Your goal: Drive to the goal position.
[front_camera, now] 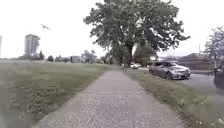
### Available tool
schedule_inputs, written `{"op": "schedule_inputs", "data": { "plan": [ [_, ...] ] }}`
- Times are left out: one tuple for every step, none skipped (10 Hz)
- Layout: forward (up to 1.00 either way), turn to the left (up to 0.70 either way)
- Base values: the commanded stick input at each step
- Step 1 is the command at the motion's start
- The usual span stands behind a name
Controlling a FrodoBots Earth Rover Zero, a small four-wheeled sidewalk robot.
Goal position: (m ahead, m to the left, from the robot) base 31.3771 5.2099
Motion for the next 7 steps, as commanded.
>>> {"op": "schedule_inputs", "data": {
  "plan": [
    [0.70,0.00],
    [0.70,0.00],
    [0.70,0.00],
    [0.70,0.09],
    [0.70,0.31],
    [0.70,0.35],
    [0.70,0.09]
  ]
}}
